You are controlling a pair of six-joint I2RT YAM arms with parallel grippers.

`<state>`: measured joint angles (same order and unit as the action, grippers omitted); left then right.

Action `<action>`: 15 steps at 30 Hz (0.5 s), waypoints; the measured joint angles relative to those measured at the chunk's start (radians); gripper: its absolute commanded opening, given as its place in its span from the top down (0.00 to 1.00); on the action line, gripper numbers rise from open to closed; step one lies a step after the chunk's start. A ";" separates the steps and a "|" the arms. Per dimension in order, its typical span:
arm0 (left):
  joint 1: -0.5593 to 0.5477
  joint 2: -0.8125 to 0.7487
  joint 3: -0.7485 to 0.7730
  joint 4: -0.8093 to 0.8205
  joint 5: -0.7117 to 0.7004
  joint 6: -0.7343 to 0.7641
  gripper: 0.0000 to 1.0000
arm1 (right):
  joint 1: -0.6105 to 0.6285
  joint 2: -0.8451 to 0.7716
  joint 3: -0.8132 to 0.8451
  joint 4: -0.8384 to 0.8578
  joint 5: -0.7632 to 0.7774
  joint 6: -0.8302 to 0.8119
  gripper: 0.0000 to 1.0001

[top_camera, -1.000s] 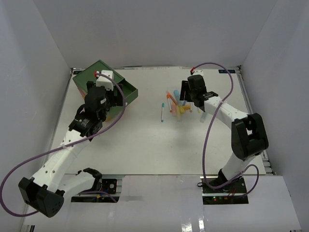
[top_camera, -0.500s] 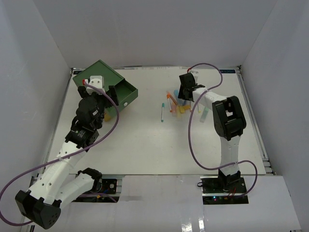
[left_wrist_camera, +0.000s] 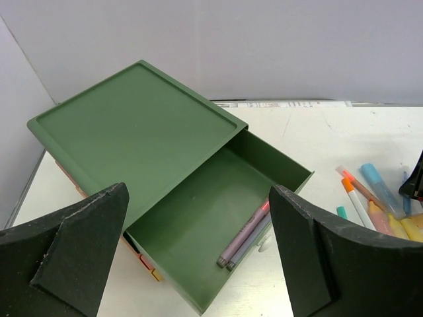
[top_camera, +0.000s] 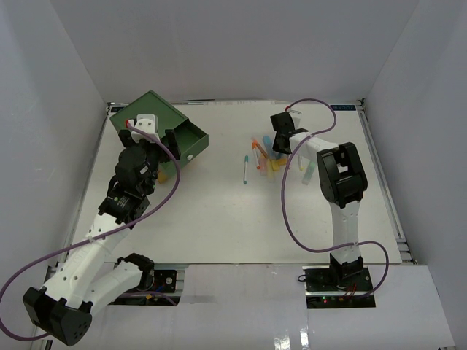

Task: Sort the stationery into containers
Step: Pick up the pen from the center of the board.

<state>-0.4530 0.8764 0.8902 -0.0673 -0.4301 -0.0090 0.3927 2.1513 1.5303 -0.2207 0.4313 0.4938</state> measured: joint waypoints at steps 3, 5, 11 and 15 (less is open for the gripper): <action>0.000 0.002 0.000 0.000 0.003 -0.001 0.02 | -0.003 0.000 0.002 -0.002 0.001 0.005 0.79; 0.000 0.004 0.000 0.000 0.005 -0.002 0.02 | -0.006 0.000 0.005 -0.006 0.001 0.007 0.82; 0.000 0.009 0.000 0.000 0.015 -0.008 0.02 | -0.007 0.000 0.032 -0.016 0.000 0.010 0.90; 0.000 0.009 0.000 -0.001 0.031 -0.021 0.02 | -0.007 -0.016 0.040 -0.008 -0.009 0.001 0.91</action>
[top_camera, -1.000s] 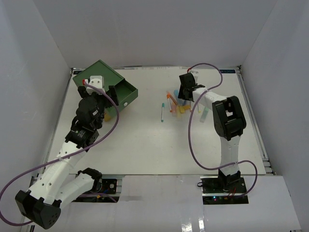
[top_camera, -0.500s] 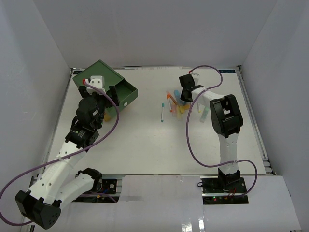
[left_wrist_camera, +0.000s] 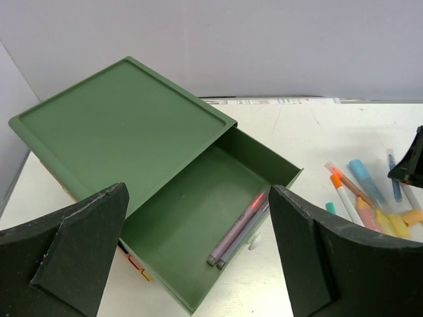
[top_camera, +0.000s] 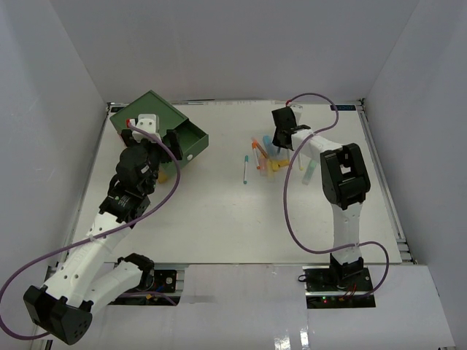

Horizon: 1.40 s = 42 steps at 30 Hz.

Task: Sort the stationery into containers
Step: Pick up the pen from the center of the board, then place the pen in the drawer.

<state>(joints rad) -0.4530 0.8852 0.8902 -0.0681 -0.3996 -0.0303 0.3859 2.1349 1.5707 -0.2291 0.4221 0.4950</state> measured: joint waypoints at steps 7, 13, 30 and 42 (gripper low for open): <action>0.001 0.032 0.047 -0.044 0.094 -0.084 0.02 | 0.000 -0.279 -0.233 0.156 -0.142 -0.050 0.92; 0.002 0.114 0.142 -0.067 0.286 -0.237 0.02 | 0.003 -0.637 -0.525 0.377 -0.354 -0.077 0.91; -0.323 0.543 0.329 0.044 0.368 -0.550 0.05 | 0.064 -1.101 -0.917 0.720 -0.718 -0.084 0.86; -0.407 0.632 0.379 0.140 0.306 -0.578 0.43 | 0.064 -1.131 -0.982 0.776 -0.757 -0.040 0.84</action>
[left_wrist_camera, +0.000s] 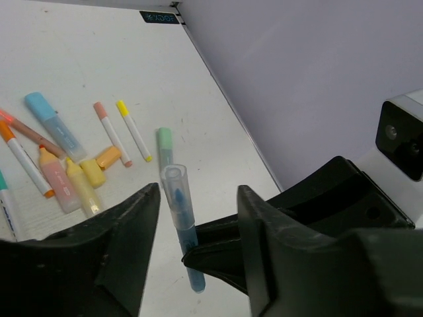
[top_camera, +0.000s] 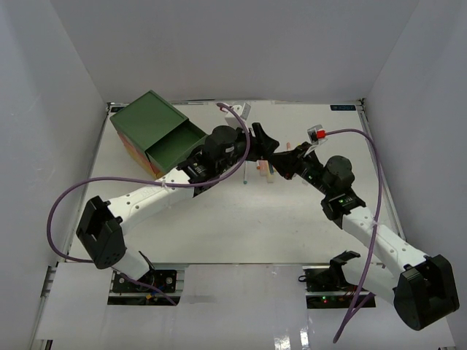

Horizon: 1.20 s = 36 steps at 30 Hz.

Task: Sort the stationery into containers
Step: Place the pen in the drawer.

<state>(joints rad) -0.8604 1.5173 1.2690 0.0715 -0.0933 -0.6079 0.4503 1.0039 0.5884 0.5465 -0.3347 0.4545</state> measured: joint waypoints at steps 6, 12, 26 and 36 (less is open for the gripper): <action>-0.007 0.002 0.000 0.012 -0.008 -0.003 0.56 | 0.000 -0.015 -0.004 0.011 -0.002 0.011 0.83; -0.007 0.011 0.000 0.012 -0.019 -0.003 0.55 | 0.000 -0.016 -0.010 0.023 -0.002 0.018 0.83; -0.014 0.031 0.000 -0.004 -0.051 0.063 0.89 | 0.002 -0.014 -0.024 0.040 -0.008 0.043 0.38; -0.002 -0.032 0.120 -0.207 -0.251 0.425 0.88 | 0.002 -0.034 -0.024 -0.070 0.002 -0.043 0.10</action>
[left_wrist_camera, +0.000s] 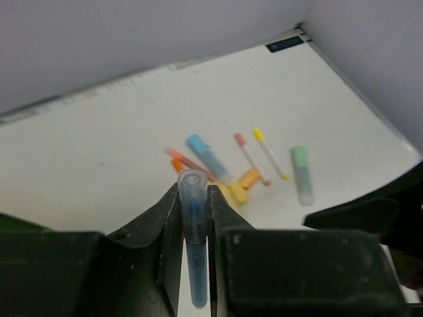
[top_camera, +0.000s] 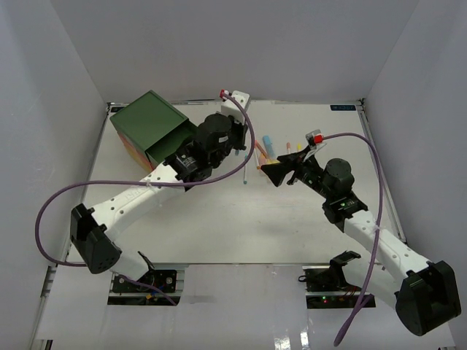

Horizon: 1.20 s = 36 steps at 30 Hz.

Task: Sort the stationery into containers
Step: Place the pen in the drawer.

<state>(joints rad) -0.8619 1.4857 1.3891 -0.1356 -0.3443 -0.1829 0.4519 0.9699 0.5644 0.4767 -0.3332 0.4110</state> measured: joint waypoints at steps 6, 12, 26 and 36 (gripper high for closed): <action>0.099 -0.090 0.106 -0.154 -0.086 0.297 0.89 | 0.000 -0.035 -0.006 -0.084 0.031 -0.074 0.10; 0.282 -0.096 0.145 -0.281 -0.085 0.474 0.84 | 0.000 -0.026 -0.024 -0.119 0.031 -0.102 0.10; 0.380 0.056 0.025 -0.341 -0.051 0.560 0.32 | 0.000 0.038 -0.003 -0.227 0.078 -0.163 0.10; 0.383 -0.059 0.022 -0.324 -0.038 0.414 0.02 | 0.000 0.320 0.371 -0.431 0.198 -0.356 0.06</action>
<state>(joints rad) -0.4793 1.4265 1.4113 -0.4595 -0.3820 0.2314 0.4519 1.2903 0.9356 0.0460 -0.1356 0.0555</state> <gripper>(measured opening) 0.963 0.969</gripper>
